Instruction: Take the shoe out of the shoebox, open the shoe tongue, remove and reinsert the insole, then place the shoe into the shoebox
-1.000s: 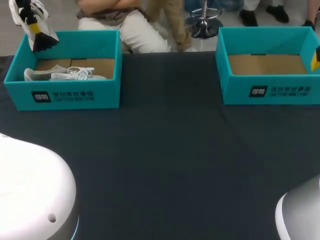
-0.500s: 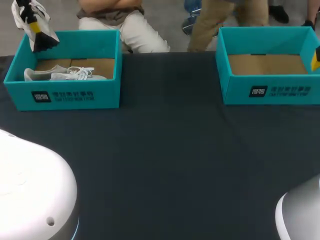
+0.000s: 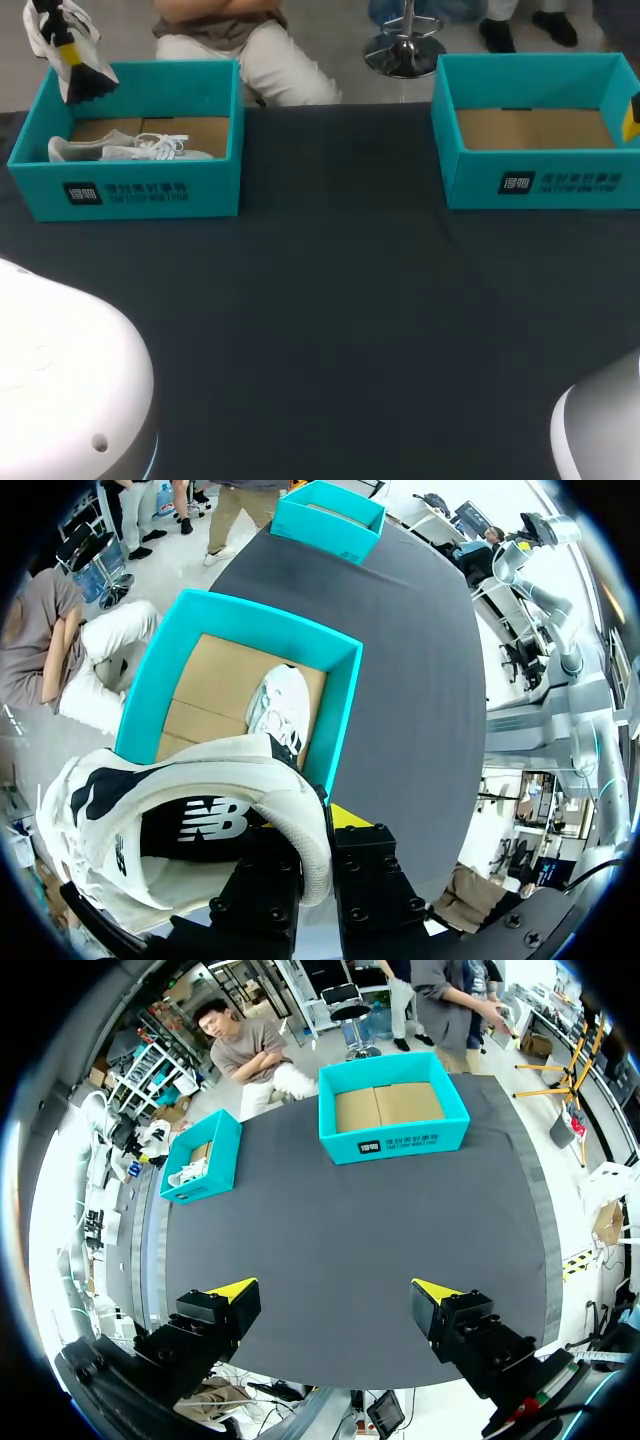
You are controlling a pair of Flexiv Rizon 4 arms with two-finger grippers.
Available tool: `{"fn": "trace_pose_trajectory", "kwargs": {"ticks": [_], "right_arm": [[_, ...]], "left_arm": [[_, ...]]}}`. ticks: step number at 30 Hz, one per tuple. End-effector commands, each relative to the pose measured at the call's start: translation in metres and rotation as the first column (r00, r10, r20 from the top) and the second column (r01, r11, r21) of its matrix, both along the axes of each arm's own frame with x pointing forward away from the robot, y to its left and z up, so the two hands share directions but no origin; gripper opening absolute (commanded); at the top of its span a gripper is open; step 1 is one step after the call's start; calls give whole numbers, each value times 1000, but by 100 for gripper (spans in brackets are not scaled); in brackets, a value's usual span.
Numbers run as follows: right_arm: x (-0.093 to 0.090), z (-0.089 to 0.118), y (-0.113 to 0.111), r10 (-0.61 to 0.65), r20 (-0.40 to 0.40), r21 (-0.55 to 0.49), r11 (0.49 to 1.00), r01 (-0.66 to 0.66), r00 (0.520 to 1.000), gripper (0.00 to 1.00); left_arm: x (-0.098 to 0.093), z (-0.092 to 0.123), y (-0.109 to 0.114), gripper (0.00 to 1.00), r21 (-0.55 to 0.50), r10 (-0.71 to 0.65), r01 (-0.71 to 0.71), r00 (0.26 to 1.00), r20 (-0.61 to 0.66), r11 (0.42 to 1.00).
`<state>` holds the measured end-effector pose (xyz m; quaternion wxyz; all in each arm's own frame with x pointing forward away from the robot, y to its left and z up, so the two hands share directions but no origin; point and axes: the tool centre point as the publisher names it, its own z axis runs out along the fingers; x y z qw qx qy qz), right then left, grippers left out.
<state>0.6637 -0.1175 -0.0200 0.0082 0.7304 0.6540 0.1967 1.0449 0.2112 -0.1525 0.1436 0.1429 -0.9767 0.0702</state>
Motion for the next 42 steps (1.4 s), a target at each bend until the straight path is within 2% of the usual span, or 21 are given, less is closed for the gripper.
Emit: {"fn": "trace_pose_trajectory", "kwargs": {"ticks": [1, 6, 11, 12, 16, 17, 19, 21, 22, 24, 27, 28, 30, 31, 32, 33, 34, 35, 38, 42], "right_arm": [[2, 2, 1, 0, -7, -2, 1000, 0, 1000, 100], [2, 2, 1, 0, -7, -2, 1000, 0, 1000, 100], [2, 2, 1, 0, -7, -2, 1000, 0, 1000, 100], [2, 2, 1, 0, -7, -2, 1000, 0, 1000, 100], [2, 2, 1, 0, -7, -2, 1000, 0, 1000, 100], [2, 2, 1, 0, -7, -2, 1000, 0, 1000, 100], [2, 2, 1, 0, -7, -2, 1000, 0, 1000, 100], [2, 2, 1, 0, -7, -2, 1000, 0, 1000, 100], [2, 2, 1, 0, -7, -2, 1000, 0, 1000, 100], [2, 2, 1, 0, -7, -2, 1000, 0, 1000, 100], [2, 2, 1, 0, -7, -2, 1000, 0, 1000, 100], [2, 2, 1, 0, -7, -2, 1000, 0, 1000, 100], [2, 2, 1, 0, -7, -2, 1000, 0, 1000, 100], [2, 2, 1, 0, -7, -2, 1000, 0, 1000, 100], [2, 2, 1, 0, -7, -2, 1000, 0, 1000, 100], [2, 2, 1, 0, -7, -2, 1000, 0, 1000, 100], [2, 2, 1, 0, -7, -2, 1000, 0, 1000, 100], [2, 2, 1, 0, -7, -2, 1000, 0, 1000, 100], [2, 2, 1, 0, -7, -2, 1000, 0, 1000, 100], [2, 2, 1, 0, -7, -2, 1000, 0, 1000, 100]], "left_arm": [[1, 2, 1, 0, 2, -2, 2, 1000, -1, 1000], [18, -5, 15, 0, 48, -37, 37, 999, -5, 998], [24, -7, 18, 0, 39, -198, 198, 980, -21, 979], [25, -7, 18, 0, 65, -220, 219, 975, 4, 973], [32, -8, 22, 0, -7, -380, 380, 925, -4, 925], [34, -8, 24, 0, 26, -399, 399, 917, 7, 917], [39, -9, 28, 0, 2, -485, 485, 875, 9, 875], [42, -10, 33, 0, 36, -538, 537, 843, 22, 843], [42, -11, 35, 0, 17, -616, 616, 787, 17, 788], [43, -10, 41, 0, 52, -668, 666, 742, 63, 744], [46, -8, 50, 0, 81, -802, 798, 594, 66, 597], [47, -8, 54, 0, 79, -860, 856, 508, 54, 511], [50, -9, 61, 0, 98, -904, 898, 424, 59, 428], [52, -9, 64, 0, 88, -937, 933, 348, 36, 350], [53, -10, 67, 0, 117, -954, 947, 298, 31, 300], [54, -11, 69, 0, 114, -964, 957, 267, 17, 267], [55, -11, 71, 0, 103, -984, 979, 179, 1, 178], [54, -12, 74, 0, 98, -993, 988, 121, -4, 120], [54, -13, 78, 0, 85, -1000, 996, 11, -20, 9], [54, -13, 78, 0, 85, -1000, 996, 11, -20, 9]]}}
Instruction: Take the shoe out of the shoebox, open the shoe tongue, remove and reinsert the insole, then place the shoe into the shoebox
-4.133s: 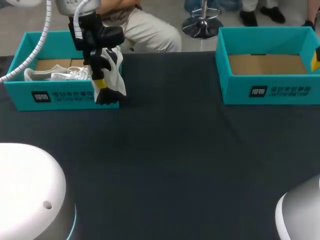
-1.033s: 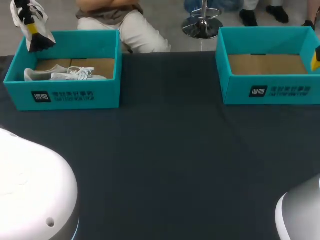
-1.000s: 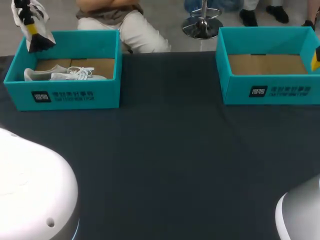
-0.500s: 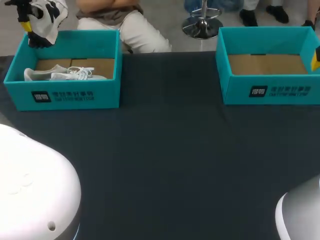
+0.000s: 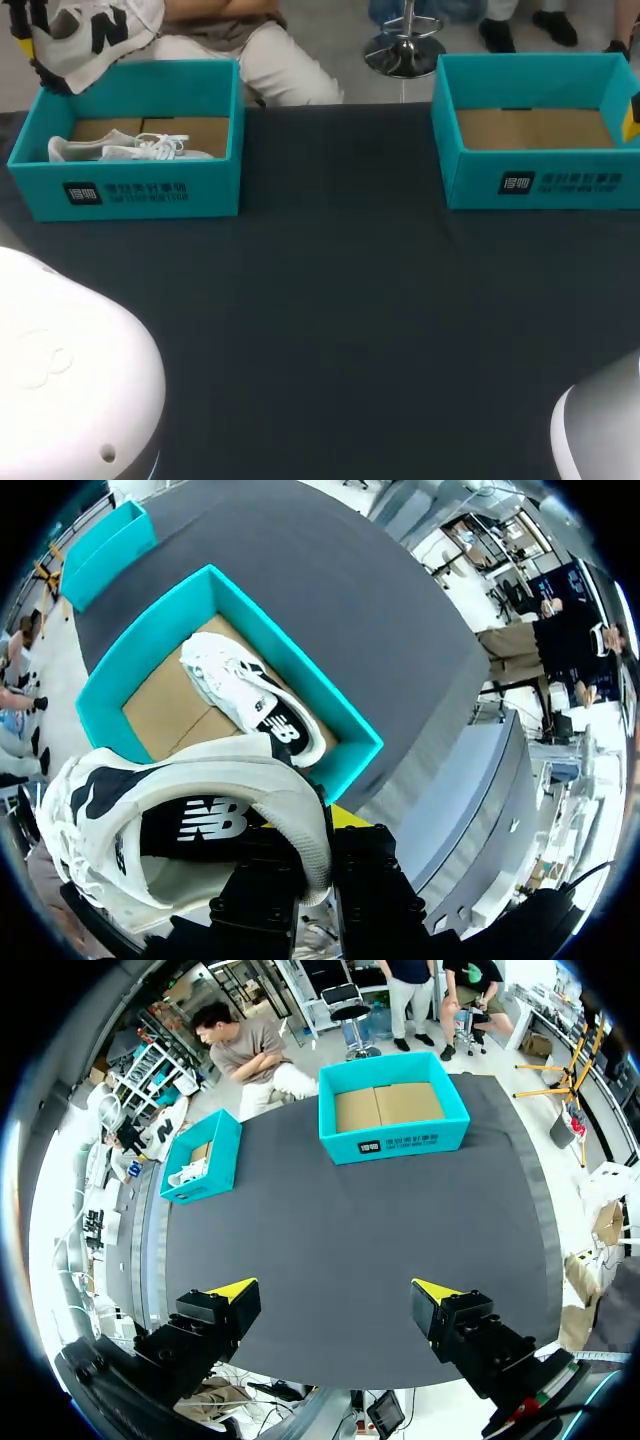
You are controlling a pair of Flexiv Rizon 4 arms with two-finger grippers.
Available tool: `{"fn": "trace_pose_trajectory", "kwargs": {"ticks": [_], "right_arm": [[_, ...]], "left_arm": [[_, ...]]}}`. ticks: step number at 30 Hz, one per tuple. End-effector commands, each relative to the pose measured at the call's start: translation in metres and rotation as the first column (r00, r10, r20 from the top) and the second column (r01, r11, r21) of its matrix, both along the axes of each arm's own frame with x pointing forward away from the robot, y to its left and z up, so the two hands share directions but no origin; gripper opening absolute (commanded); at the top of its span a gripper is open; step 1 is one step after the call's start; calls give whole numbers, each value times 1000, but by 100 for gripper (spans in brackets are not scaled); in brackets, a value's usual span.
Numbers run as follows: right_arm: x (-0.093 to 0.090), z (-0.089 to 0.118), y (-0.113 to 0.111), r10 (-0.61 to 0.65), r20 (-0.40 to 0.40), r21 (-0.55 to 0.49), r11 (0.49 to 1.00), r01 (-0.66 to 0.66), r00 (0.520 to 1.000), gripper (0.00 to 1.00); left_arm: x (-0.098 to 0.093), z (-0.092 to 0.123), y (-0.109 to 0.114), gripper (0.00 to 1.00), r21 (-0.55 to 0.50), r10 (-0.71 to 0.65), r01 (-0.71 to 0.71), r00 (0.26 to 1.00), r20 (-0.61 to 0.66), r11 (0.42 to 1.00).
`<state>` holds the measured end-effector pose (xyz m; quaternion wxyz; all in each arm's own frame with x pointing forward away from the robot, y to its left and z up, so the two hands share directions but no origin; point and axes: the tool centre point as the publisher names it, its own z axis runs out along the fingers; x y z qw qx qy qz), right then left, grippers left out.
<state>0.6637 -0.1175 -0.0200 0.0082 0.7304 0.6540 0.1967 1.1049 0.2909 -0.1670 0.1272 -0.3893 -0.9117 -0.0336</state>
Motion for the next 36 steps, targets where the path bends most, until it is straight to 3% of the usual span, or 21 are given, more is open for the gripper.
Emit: {"fn": "trace_pose_trajectory", "kwargs": {"ticks": [1, 23, 31, 36], "right_arm": [[2, 2, 1, 0, -7, -2, 1000, 0, 1000, 100], [2, 2, 1, 0, -7, -2, 1000, 0, 1000, 100], [2, 2, 1, 0, -7, -2, 1000, 0, 1000, 100], [2, 2, 1, 0, -7, -2, 1000, 0, 1000, 100]], "left_arm": [[-6, 1, -2, 0, 48, -439, 439, 899, -6, 897], [-6, 1, -2, 0, 48, -439, 439, 899, -6, 897], [12, -3, -4, 0, 121, -605, 603, 796, -26, 788], [22, -14, -3, 0, 113, -737, 736, 675, -46, 667]]}}
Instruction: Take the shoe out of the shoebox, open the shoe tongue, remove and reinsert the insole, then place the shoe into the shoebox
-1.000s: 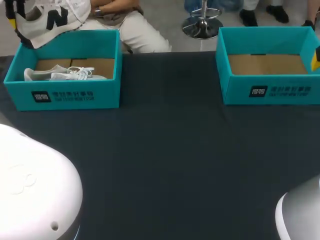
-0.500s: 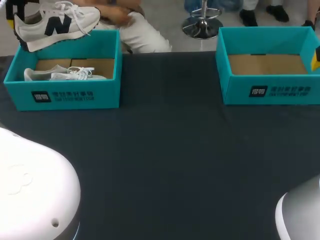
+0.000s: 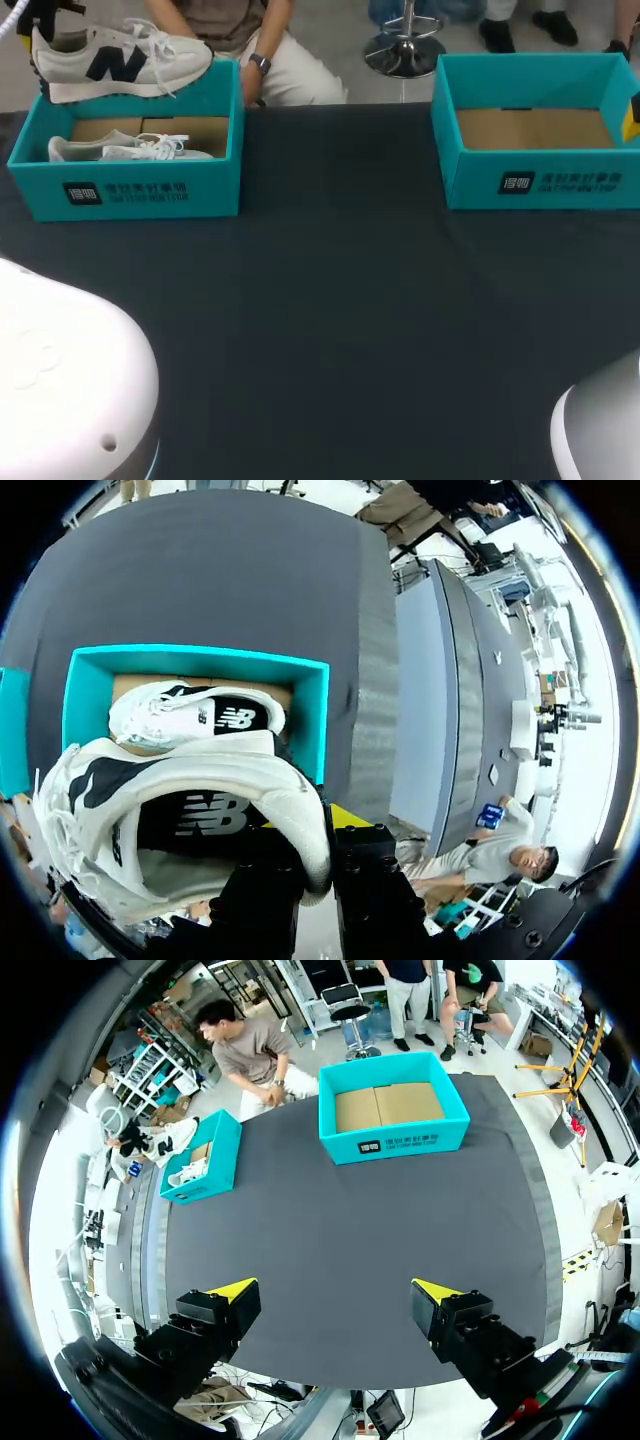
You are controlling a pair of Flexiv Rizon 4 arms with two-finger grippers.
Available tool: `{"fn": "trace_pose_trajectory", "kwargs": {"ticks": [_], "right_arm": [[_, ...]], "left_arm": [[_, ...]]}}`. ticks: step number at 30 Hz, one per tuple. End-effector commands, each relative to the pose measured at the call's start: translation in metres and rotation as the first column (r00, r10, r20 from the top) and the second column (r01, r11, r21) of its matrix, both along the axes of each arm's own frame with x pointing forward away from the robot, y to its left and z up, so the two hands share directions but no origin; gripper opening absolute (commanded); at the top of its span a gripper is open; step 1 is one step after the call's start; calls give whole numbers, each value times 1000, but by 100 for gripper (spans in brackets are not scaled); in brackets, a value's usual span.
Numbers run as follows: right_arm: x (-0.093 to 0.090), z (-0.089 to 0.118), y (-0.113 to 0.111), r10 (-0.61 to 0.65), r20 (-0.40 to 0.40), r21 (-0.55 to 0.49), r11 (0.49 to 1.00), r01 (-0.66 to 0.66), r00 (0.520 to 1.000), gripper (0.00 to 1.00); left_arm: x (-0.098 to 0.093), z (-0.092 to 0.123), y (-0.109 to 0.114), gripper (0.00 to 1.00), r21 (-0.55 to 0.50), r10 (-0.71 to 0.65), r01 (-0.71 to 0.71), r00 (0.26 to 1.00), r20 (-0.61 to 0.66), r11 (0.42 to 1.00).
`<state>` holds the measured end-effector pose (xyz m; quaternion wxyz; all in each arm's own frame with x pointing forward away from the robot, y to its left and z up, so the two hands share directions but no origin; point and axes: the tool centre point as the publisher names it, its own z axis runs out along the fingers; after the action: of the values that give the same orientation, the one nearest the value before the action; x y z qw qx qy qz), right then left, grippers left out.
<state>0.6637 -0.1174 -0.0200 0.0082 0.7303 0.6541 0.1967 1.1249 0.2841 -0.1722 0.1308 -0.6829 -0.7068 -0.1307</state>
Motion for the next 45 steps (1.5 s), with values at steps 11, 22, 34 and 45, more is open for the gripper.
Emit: {"fn": "trace_pose_trajectory", "kwargs": {"ticks": [11, 22, 34, 45], "right_arm": [[2, 2, 0, 0, -7, -1, 1000, 0, 1000, 100], [2, 2, 0, 0, -7, -1, 1000, 0, 1000, 100], [2, 2, 0, 0, -7, -1, 1000, 0, 1000, 100], [2, 2, 0, 0, -7, -1, 1000, 0, 1000, 100]], "left_arm": [[20, -21, 19, 0, -9, -243, 245, 966, 91, 969], [36, -24, 15, 0, 8, -228, 228, 966, 125, 974], [52, -52, 8, 0, 16, -179, 179, 978, 111, 984], [74, -88, 9, 0, 13, -115, 114, 989, 88, 993]]}}
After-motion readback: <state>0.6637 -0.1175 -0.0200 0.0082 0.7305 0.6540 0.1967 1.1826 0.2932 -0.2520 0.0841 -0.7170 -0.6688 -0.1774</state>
